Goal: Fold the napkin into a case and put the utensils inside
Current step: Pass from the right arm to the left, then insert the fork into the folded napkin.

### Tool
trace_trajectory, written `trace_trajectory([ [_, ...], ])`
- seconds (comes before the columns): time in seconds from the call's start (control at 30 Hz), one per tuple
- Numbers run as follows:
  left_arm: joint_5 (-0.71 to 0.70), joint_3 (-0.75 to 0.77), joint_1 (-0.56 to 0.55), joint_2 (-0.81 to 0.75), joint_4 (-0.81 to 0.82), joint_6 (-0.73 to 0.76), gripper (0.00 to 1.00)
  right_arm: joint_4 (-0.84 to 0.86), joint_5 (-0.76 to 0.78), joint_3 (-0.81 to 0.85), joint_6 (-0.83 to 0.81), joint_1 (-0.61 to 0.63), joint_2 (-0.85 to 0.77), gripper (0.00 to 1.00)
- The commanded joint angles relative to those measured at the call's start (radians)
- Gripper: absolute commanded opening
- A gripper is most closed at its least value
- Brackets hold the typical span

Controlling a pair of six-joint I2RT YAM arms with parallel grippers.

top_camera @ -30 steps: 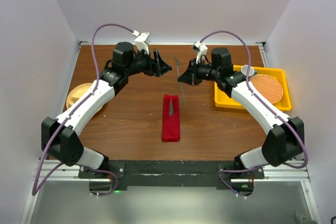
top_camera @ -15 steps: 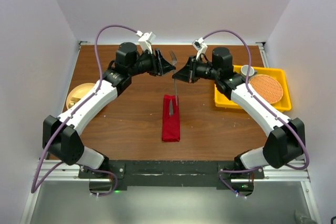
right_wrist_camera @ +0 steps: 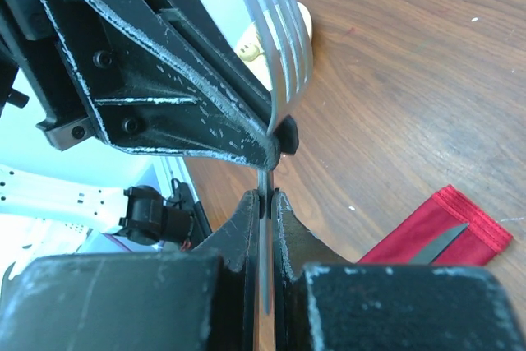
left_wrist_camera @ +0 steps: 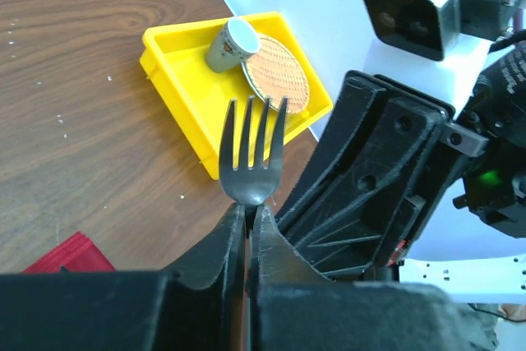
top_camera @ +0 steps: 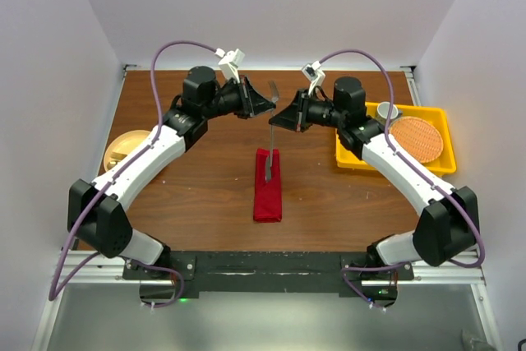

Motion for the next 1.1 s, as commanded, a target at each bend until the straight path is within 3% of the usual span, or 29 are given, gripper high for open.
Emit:
trace_trajectory([
  [0.0,0.004,0.007,0.005,0.007,0.028,0.002,0.00,0.089,-0.045,0.002,0.037,0.007,-0.052,0.00],
  [0.13,-0.054,-0.006,0.016,-0.020,0.015,0.021,0.00,-0.001,-0.024,0.013,-0.013,0.003,-0.061,0.51],
  [0.23,-0.127,-0.055,0.032,-0.057,0.017,0.063,0.00,-0.162,0.019,0.042,-0.165,0.001,-0.078,0.62],
  [0.33,-0.240,-0.023,0.031,-0.033,-0.157,0.080,0.00,-0.354,0.085,0.044,-0.394,0.003,-0.105,0.63],
  [0.5,-0.384,0.006,0.026,0.045,-0.247,0.058,0.00,-0.437,0.144,-0.114,-0.806,0.012,-0.228,0.56],
  [0.57,-0.465,0.052,0.011,0.096,-0.340,0.048,0.00,-0.448,0.157,-0.174,-0.941,0.035,-0.262,0.46],
  [0.6,-0.481,0.096,0.008,0.146,-0.366,0.051,0.00,-0.465,0.164,-0.189,-0.983,0.076,-0.267,0.37],
  [0.67,-0.550,0.131,-0.003,0.190,-0.414,0.052,0.00,-0.479,0.205,-0.232,-1.093,0.133,-0.273,0.30],
  [0.93,-0.562,0.267,-0.021,0.355,-0.495,0.046,0.00,-0.333,0.397,-0.404,-1.274,0.478,-0.279,0.10],
  [1.07,-0.547,0.296,-0.024,0.391,-0.509,0.032,0.00,-0.169,0.527,-0.502,-1.354,0.654,-0.279,0.06],
])
